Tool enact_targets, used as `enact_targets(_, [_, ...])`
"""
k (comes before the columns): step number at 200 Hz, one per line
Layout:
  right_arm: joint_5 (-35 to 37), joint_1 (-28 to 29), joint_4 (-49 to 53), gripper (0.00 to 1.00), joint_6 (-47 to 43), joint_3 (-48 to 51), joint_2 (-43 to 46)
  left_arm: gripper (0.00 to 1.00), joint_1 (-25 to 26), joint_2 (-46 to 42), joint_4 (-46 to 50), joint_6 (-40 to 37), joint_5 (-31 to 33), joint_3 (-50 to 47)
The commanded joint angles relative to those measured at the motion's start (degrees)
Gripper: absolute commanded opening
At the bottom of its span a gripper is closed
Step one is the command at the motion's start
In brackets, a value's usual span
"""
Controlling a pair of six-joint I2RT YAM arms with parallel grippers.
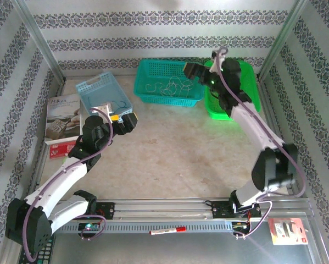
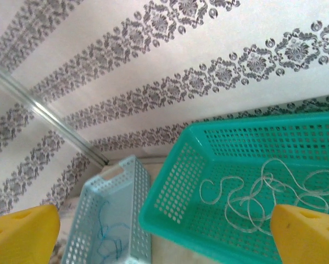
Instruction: Untangle the cables
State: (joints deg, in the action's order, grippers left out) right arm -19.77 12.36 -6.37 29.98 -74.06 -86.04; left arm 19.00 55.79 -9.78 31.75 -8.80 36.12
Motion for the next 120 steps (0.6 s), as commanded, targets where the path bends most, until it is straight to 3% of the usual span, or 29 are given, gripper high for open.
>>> enact_targets(1, [4.69,-0.53,0.74,0.98,-5.06,9.82,6.86,1.00,-0.82,-2.51,0.59,-4.60,7.36,-0.48])
enact_targets(61, [29.07,-2.47,-1.27,0.98,-10.11,35.49,26.47,1.00,-0.99,-3.42,1.71,-15.95,21.30,-2.08])
enact_targets(99, [35.92,-6.21,-2.87,0.98,-14.50,40.09,22.83,1.00,-1.16,-1.41,-9.70,-24.19,29.17,-7.68])
enact_targets(120, [39.05,-6.36,-4.80,0.98,-17.21,40.47,18.86,1.00,-1.81,0.40,-15.93,-30.66,30.21,-10.26])
